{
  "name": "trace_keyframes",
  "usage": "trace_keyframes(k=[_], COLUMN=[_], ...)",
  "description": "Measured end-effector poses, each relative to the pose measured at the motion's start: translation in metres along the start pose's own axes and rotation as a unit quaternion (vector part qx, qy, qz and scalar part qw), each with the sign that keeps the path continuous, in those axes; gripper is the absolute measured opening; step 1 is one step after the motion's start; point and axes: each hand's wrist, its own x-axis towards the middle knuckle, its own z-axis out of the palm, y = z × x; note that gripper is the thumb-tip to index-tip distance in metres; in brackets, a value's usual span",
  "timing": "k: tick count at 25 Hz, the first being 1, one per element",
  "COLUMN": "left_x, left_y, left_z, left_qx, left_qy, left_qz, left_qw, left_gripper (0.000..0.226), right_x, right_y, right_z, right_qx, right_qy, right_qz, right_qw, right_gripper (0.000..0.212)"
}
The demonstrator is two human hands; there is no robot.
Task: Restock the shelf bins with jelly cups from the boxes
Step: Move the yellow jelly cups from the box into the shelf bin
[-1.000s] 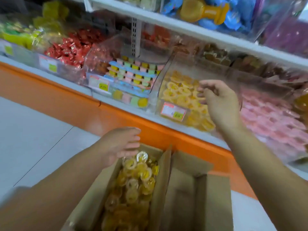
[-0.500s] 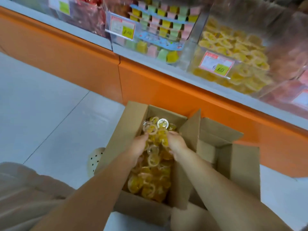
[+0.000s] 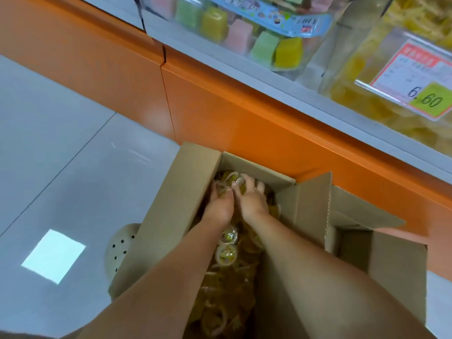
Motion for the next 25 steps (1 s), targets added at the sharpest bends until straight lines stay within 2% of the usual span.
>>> trace_keyframes(k=[2, 4, 8, 12, 14, 17, 21, 24, 25], left_x=[0.006, 0.015, 0.018, 0.011, 0.003, -0.005, -0.017, -0.03, -0.036], left_y=[0.002, -0.001, -0.004, -0.009, -0.012, -0.019, -0.022, -0.022, -0.022], left_z=[0.004, 0.005, 0.001, -0.007, -0.009, -0.01, -0.015, -0.02, -0.021], left_qx=[-0.003, -0.019, -0.108, -0.159, -0.155, -0.135, -0.116, -0.141, -0.16], left_qy=[0.011, 0.013, 0.0, -0.041, -0.054, -0.045, -0.04, -0.057, -0.071], left_qz=[-0.008, -0.007, 0.0, -0.02, -0.023, -0.011, 0.004, 0.001, -0.001], left_qw=[1.0, 1.0, 0.994, 0.986, 0.986, 0.99, 0.992, 0.988, 0.984], left_gripper=[0.06, 0.054, 0.023, 0.045, 0.045, 0.038, 0.038, 0.038, 0.037], right_x=[0.003, 0.01, 0.01, -0.006, -0.015, -0.025, -0.041, -0.048, -0.053], right_y=[0.006, 0.007, 0.003, 0.001, 0.008, 0.021, 0.016, 0.016, 0.016], right_z=[0.002, -0.004, -0.012, -0.01, -0.012, -0.006, -0.004, -0.007, -0.013], right_qx=[0.015, 0.066, 0.164, 0.195, 0.231, 0.331, 0.343, 0.381, 0.405], right_qy=[-0.002, -0.018, -0.068, -0.1, -0.113, -0.143, -0.153, -0.159, -0.157], right_qz=[-0.02, 0.001, 0.053, 0.053, 0.072, 0.126, 0.133, 0.13, 0.13], right_qw=[1.0, 0.998, 0.983, 0.974, 0.964, 0.924, 0.917, 0.901, 0.891], right_gripper=[0.043, 0.037, 0.033, 0.029, 0.025, 0.045, 0.047, 0.075, 0.074])
